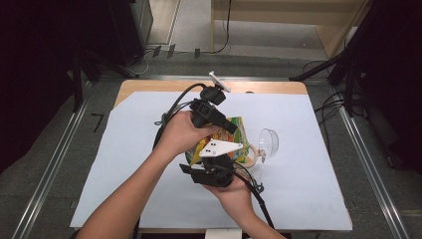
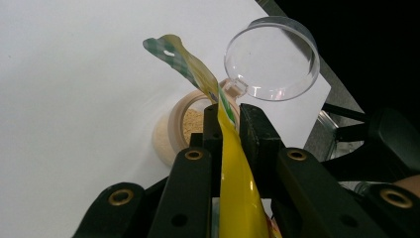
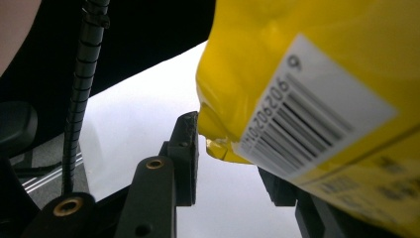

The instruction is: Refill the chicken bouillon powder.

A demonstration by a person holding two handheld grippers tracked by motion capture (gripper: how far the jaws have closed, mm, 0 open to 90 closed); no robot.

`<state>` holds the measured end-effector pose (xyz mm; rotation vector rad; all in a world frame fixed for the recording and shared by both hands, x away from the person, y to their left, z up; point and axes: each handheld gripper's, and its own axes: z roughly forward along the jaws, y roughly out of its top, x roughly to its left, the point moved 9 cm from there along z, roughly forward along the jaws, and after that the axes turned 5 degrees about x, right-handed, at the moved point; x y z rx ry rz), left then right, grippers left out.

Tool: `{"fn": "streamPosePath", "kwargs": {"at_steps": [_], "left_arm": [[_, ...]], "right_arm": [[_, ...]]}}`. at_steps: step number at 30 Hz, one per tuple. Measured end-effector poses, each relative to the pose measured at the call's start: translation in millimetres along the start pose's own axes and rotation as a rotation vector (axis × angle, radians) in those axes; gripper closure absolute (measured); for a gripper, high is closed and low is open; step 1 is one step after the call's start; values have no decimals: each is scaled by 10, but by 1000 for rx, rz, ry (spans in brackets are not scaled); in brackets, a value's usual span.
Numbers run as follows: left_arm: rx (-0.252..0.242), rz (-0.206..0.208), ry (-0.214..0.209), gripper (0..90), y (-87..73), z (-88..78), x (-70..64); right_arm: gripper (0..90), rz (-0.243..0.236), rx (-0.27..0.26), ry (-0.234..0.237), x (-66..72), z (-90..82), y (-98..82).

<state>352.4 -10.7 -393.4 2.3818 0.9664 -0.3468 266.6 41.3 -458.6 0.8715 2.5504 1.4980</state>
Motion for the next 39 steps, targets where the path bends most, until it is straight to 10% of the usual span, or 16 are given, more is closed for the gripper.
{"fn": "streamPosePath", "kwargs": {"at_steps": [39], "left_arm": [[25,24,-59,865,-392,-6,154]], "right_arm": [[538,-47,20,56,57,192,-304]]}}
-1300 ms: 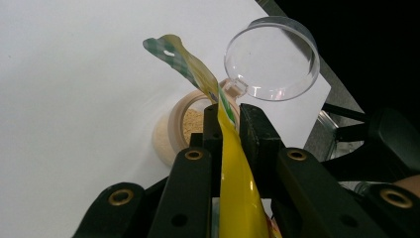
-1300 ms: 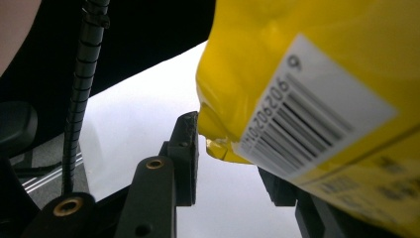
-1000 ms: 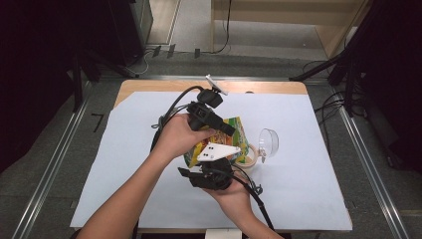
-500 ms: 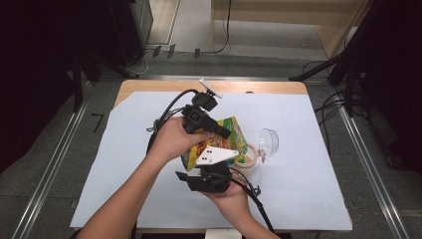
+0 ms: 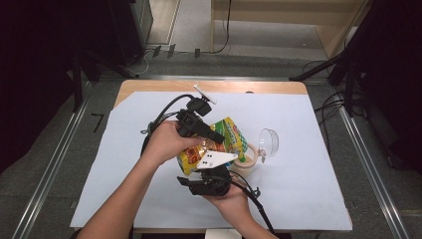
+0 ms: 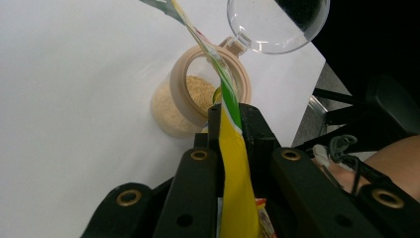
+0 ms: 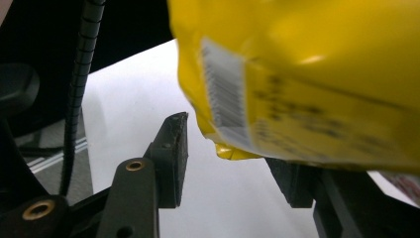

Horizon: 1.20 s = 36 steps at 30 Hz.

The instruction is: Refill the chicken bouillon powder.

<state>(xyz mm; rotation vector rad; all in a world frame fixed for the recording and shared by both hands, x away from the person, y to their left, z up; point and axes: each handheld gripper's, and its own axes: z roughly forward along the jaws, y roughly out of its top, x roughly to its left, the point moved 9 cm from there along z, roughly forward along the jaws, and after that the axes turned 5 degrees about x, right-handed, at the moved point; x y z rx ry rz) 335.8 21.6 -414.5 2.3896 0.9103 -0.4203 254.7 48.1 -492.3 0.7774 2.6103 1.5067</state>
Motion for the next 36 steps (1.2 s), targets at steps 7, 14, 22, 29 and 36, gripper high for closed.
{"fn": "streamPosePath", "kwargs": {"at_steps": [7,14,22,29,36], "left_arm": [[-8,42,14,873,-57,-42,26],[-2,74,18,875,-121,-65,47],[-3,74,7,874,-163,-61,66],[-3,65,5,847,-158,2,74],[-14,67,3,817,-104,71,75]], "right_arm": [[513,-6,13,-5,-17,28,-51],[506,-18,34,-17,-31,63,-111],[492,-15,50,-24,-57,95,-173],[489,-17,65,-38,-84,121,-206],[498,-21,69,-57,-134,110,-216]]}}
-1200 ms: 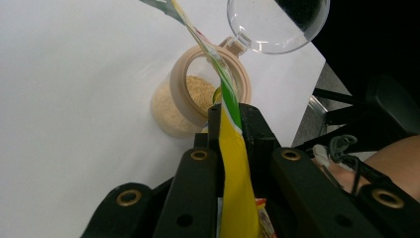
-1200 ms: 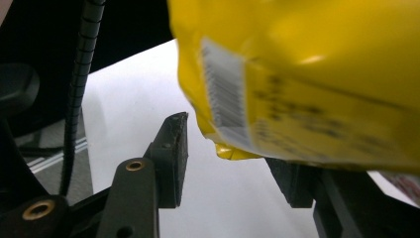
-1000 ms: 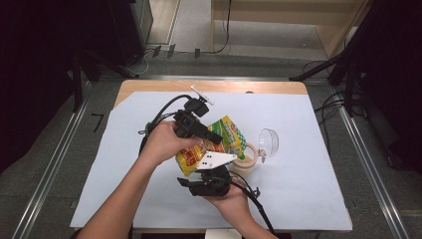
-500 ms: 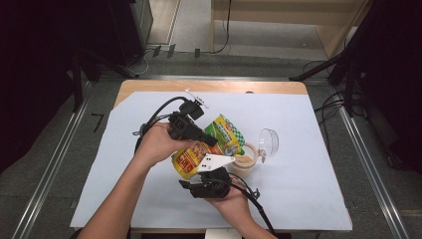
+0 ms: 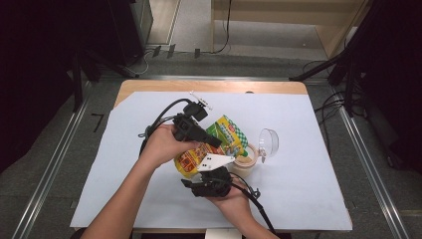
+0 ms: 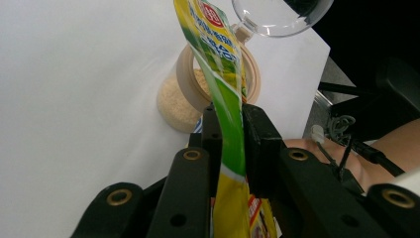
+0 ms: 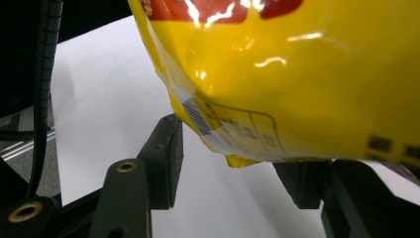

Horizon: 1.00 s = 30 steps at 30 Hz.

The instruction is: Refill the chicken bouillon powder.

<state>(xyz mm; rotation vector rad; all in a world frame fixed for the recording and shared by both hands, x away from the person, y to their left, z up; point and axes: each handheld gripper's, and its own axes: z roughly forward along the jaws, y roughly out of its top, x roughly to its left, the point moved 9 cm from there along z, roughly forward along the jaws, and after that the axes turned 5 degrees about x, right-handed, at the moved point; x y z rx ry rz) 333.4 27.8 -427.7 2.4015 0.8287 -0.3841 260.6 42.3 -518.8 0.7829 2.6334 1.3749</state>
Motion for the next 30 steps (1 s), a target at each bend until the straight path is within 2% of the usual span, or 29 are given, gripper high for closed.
{"fn": "streamPosePath", "kwargs": {"at_steps": [2,4,8,15,18,23,30], "left_arm": [[10,8,-3,800,0,36,-3],[28,25,10,787,-2,117,-11],[41,34,0,786,1,169,-29],[31,31,-6,836,-3,174,-9],[27,40,1,872,-11,160,-8],[9,47,-23,885,-39,92,-10],[-23,39,-56,888,-105,-65,10]], "right_arm": [[509,-7,3,0,-1,2,-4],[524,-28,0,25,41,15,5],[512,-65,17,20,122,60,-16],[508,-62,18,20,124,62,-17],[500,-60,20,22,127,65,-21],[496,-71,22,24,144,69,-24],[465,-87,20,4,132,71,-27]]}}
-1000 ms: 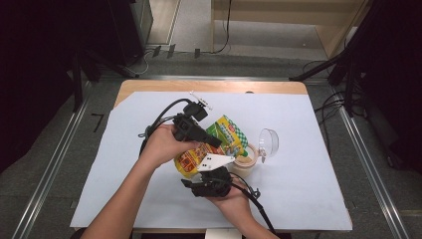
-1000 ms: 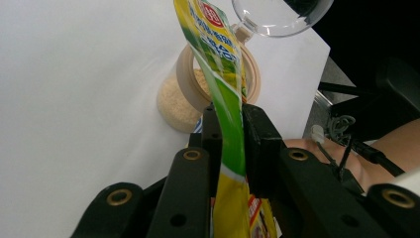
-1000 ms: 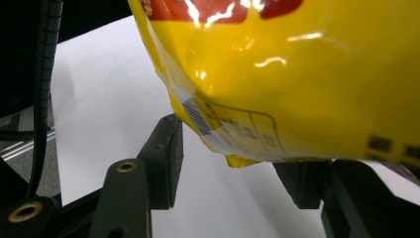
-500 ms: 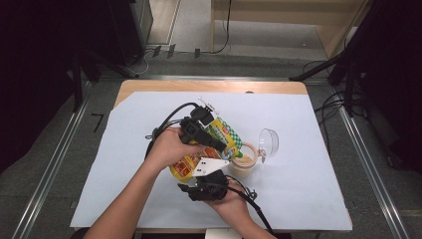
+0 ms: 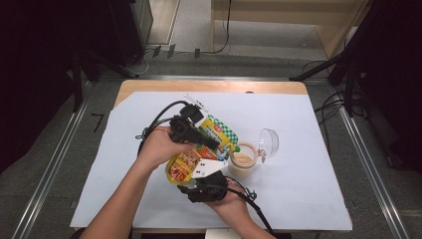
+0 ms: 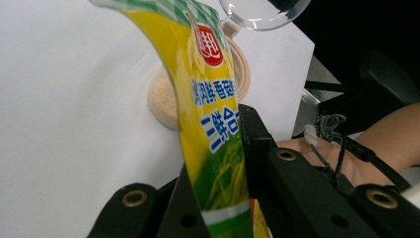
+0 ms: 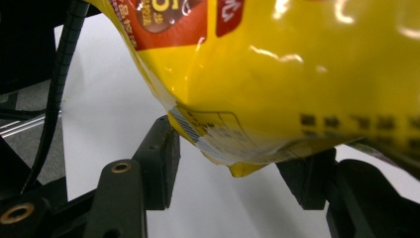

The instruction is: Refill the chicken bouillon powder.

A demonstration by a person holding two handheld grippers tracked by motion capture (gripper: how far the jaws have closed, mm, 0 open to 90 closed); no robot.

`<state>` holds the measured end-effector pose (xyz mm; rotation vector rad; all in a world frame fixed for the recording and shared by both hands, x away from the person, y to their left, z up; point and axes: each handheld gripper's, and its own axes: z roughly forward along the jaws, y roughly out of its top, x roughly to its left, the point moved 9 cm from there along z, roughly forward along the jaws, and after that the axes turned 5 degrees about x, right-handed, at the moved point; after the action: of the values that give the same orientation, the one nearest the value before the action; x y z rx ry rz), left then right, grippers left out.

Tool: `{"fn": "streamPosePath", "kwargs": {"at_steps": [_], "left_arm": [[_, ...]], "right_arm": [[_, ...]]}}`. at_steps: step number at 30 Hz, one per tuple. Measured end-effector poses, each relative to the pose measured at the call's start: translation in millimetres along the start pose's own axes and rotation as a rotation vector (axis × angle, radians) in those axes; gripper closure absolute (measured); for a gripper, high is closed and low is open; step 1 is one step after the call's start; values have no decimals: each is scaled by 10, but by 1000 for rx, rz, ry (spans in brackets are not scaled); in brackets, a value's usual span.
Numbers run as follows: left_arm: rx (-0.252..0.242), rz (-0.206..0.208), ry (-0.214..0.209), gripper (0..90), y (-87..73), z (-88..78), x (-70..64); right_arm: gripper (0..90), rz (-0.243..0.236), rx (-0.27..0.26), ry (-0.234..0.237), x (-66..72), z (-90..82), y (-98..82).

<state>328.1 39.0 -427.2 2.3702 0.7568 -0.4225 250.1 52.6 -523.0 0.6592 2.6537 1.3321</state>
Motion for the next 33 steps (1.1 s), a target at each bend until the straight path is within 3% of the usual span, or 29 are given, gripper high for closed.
{"fn": "streamPosePath", "kwargs": {"at_steps": [8,20,33], "left_arm": [[-33,20,-24,890,-50,-128,-13],[-103,15,-38,891,-109,-394,19],[-197,-19,-52,894,-213,-694,76]], "right_arm": [[450,-37,2,-28,4,2,-2],[429,-13,-39,-22,-38,-45,32],[420,1,-81,-11,-86,-109,80]]}}
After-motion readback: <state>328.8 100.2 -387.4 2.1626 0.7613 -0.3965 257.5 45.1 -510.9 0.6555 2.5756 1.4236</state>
